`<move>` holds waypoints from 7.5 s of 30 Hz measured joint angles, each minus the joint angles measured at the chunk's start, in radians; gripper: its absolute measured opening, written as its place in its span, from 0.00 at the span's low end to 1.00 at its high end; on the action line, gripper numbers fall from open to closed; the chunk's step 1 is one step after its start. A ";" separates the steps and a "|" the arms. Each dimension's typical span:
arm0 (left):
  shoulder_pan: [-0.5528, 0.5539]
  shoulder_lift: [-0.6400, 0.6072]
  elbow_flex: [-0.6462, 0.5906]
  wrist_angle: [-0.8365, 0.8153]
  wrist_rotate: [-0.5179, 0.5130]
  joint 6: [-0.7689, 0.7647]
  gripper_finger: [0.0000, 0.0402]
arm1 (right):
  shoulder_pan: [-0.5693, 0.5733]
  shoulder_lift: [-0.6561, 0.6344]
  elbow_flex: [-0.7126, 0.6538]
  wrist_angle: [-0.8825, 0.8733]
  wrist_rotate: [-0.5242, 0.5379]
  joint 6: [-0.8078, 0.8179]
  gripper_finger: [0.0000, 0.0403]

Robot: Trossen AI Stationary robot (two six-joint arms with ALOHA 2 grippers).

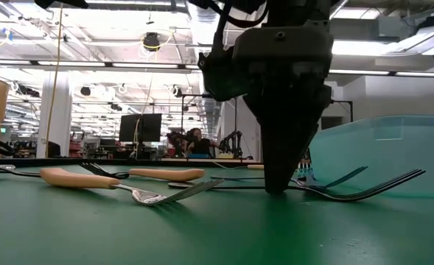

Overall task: Sort silverware by color (type)
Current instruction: Put the black fork into the orange bin, then put the yellow fork into the green bin

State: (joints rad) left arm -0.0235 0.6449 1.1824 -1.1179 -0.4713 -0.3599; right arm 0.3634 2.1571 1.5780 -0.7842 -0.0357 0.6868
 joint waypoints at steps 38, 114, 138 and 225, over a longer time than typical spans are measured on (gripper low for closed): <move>0.000 0.000 0.000 0.001 0.021 0.016 0.39 | -0.078 0.009 0.149 -0.056 -0.015 -0.068 0.07; 0.000 -0.004 0.000 0.005 0.042 -0.319 0.39 | -0.015 0.351 0.687 0.690 0.172 0.019 0.07; 0.000 -0.004 0.000 0.001 0.041 -0.307 0.39 | -0.038 0.402 0.686 0.618 0.165 -0.003 0.07; 0.000 -0.004 0.000 -0.037 0.041 -0.265 0.39 | -0.260 0.339 0.767 -0.286 0.062 -0.288 0.53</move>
State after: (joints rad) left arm -0.0238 0.6407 1.1820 -1.1547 -0.4301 -0.6253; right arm 0.1036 2.4962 2.3445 -1.0702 0.0265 0.3991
